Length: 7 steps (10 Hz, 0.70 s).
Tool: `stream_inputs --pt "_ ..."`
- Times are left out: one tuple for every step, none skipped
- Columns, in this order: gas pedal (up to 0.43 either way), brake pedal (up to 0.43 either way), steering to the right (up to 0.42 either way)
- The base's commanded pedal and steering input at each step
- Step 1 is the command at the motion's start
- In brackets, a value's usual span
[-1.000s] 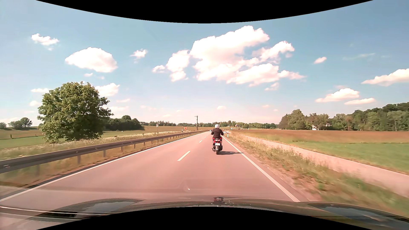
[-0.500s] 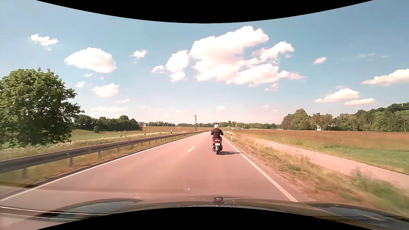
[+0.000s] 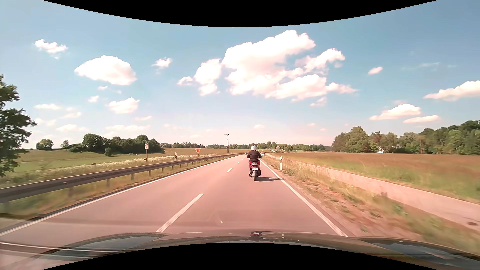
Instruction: Follow the waypoints while adhering to traffic rules and regulations
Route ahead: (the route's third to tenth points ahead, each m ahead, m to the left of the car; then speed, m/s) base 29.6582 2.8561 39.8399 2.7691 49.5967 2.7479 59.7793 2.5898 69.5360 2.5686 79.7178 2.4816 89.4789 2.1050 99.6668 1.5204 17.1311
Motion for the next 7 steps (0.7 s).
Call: stream_inputs --pt "0.197 0.012 0.0" --pt "0.197 0.012 0.0" --pt "0.197 0.012 -0.001" --pt "0.197 0.012 -0.001" --pt "0.197 0.012 -0.001" --pt "0.197 0.012 -0.001" --pt "0.197 0.012 -0.001"
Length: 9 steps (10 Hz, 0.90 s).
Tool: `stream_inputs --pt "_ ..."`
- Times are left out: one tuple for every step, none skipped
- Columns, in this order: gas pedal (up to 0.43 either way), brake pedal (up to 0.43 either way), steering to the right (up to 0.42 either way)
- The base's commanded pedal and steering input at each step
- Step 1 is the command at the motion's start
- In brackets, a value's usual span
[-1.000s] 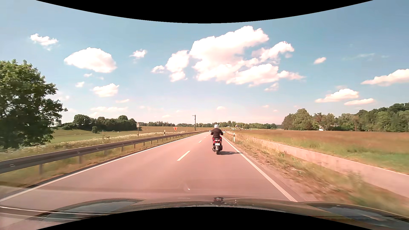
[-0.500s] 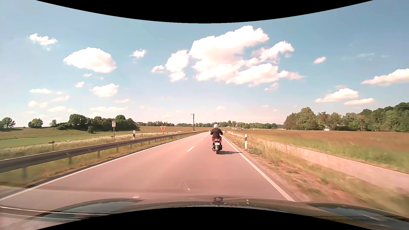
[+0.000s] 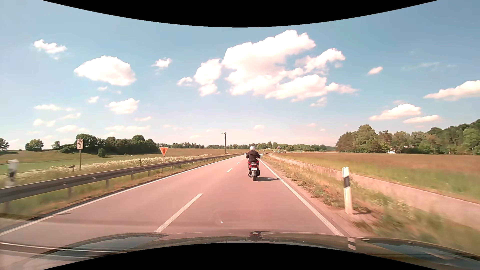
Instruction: Follow the waypoints while adhering to traffic rules and regulations
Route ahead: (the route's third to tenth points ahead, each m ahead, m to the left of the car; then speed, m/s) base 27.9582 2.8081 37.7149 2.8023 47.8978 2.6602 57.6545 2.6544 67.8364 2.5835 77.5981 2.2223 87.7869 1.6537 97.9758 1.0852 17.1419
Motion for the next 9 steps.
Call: stream_inputs --pt "0.209 0.012 -0.001" --pt "0.22 0.012 -0.001" --pt "0.22 0.012 -0.001" --pt "0.22 0.012 -0.001" --pt "0.228 0.012 -0.001" --pt "0.228 0.012 -0.001" --pt "0.228 0.012 -0.001" --pt "0.24 0.012 -0.001" --pt "0.268 0.012 -0.001"
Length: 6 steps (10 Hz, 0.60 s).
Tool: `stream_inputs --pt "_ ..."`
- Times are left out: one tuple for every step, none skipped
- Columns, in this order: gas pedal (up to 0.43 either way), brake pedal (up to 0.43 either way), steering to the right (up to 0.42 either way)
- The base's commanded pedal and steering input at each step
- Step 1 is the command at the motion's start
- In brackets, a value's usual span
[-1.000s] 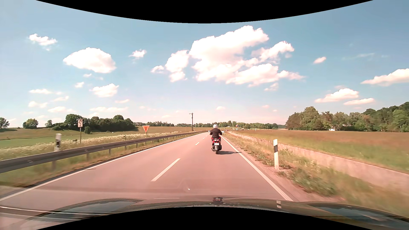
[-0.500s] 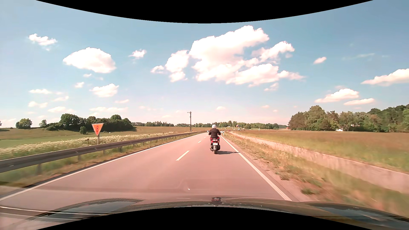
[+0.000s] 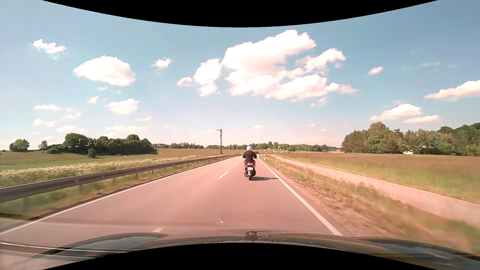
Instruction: Follow the waypoints while adhering to traffic rules and regulations
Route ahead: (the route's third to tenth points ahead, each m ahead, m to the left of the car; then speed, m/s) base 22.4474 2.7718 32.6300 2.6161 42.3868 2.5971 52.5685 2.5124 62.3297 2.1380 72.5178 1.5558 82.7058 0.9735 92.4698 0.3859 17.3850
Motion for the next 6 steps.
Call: stream_inputs --pt "0.268 0.012 -0.001" --pt "0.268 0.012 -0.001" --pt "0.268 0.012 -0.001" --pt "0.268 0.012 -0.002" --pt "0.268 0.012 -0.002" --pt "0.268 0.012 -0.001"
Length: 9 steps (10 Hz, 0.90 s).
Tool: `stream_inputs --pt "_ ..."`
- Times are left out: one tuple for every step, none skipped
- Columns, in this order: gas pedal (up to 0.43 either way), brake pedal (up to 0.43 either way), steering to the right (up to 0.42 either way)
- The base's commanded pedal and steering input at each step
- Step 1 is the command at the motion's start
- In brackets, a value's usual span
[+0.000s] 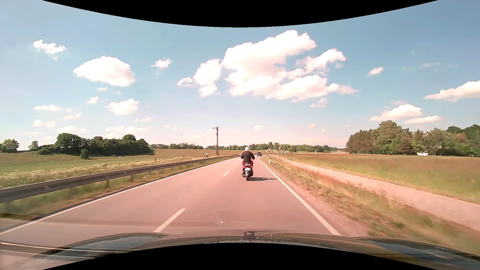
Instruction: Follow the waypoints while adhering to traffic rules and regulations
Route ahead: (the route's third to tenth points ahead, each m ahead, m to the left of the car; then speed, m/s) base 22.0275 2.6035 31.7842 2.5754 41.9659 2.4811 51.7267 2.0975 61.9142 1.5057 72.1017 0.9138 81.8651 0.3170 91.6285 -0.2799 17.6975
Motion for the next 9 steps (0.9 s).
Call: stream_inputs --pt "0.268 0.012 -0.001" --pt "0.26 0.006 -0.001" --pt "0.26 0.006 0.0" --pt "0.248 0.012 0.0" --pt "0.228 0.006 0.0" --pt "0.209 0.012 0.0" --pt "0.197 0.006 0.0" --pt "0.197 0.012 0.0" --pt "0.197 0.012 0.0"
